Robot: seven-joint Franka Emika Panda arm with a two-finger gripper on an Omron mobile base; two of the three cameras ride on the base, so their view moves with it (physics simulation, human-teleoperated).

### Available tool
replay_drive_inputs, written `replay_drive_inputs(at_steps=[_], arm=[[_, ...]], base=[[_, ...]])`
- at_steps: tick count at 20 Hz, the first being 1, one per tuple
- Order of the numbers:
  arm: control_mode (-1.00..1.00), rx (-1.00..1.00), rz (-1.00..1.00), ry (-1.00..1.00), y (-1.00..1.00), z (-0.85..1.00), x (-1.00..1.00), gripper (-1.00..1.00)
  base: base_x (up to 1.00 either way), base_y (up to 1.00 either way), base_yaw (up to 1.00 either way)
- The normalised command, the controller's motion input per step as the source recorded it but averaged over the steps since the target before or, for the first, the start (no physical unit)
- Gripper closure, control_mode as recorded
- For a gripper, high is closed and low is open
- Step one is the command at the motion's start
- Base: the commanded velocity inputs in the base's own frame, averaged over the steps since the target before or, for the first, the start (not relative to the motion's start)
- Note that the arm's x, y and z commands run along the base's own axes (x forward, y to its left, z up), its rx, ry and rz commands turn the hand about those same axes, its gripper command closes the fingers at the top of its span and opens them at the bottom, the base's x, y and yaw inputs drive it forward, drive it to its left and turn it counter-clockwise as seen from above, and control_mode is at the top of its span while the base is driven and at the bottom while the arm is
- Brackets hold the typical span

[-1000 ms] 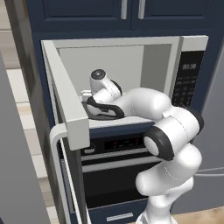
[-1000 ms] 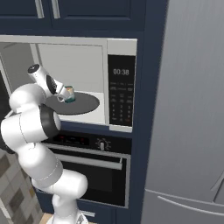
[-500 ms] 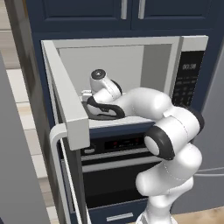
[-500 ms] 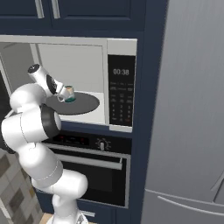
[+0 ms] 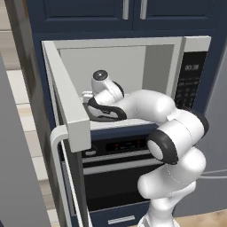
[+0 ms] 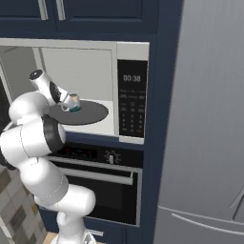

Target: Pick the cup of tea, navigate to the dining table, and place it on the saucer.

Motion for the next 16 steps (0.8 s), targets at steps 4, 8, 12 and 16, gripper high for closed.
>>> replay_drive_inputs(at_steps=[4, 8, 12, 16], arm=[[-1.00, 0.12, 0.00, 0.00, -0.01, 0.08, -0.22, 1.00], [-1.00, 0.13, 0.00, 0.00, -0.08, 0.07, -0.27, 1.00], [-1.00, 0.07, 0.00, -0.06, -0.08, 0.17, -0.40, 1.00], [-1.00, 0.01, 0.00, -0.13, -0.03, 0.30, -0.48, 1.00]], base=[[0.00, 0.00, 0.00], [0.00, 0.00, 0.00], [0.00, 0.00, 0.00], [0.00, 0.00, 0.00]])
